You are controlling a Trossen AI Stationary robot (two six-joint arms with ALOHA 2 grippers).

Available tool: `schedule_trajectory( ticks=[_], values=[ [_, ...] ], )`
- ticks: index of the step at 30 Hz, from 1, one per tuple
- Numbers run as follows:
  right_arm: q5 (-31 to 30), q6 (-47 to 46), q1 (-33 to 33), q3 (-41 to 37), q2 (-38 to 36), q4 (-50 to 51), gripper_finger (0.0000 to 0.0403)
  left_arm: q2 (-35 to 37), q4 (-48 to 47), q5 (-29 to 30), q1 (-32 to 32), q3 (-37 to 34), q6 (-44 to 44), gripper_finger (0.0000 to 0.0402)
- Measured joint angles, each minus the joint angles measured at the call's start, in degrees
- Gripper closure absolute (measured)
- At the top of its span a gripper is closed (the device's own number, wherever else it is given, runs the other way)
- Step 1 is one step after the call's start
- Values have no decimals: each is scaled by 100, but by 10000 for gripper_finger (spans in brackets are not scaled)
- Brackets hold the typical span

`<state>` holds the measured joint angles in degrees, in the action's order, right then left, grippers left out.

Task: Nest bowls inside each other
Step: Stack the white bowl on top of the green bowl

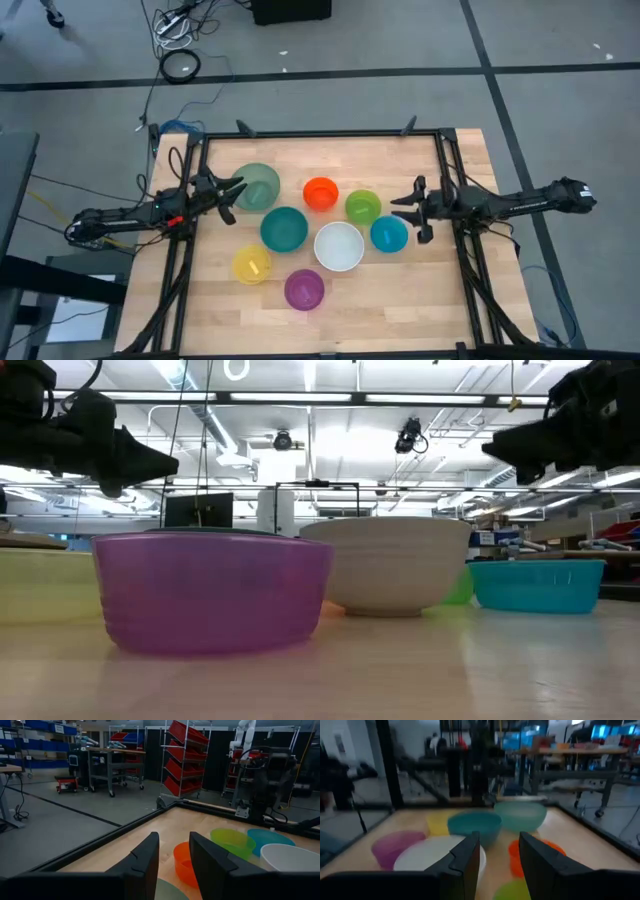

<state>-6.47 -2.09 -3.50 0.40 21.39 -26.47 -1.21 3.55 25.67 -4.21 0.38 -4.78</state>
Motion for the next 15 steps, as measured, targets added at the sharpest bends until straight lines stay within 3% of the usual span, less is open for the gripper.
schedule_trajectory(
  ticks=[4,9,15],
  values=[
    [1,-1246,-9,21,-2,-1314,275,0,177,0,1,0,-117,285],
    [19,-2165,-23,111,-10,-2913,275,2,763,0,1,0,-1010,285],
    [36,-2715,-23,121,-6,-3748,275,3,1457,1,1,0,-1537,285]
  ],
)
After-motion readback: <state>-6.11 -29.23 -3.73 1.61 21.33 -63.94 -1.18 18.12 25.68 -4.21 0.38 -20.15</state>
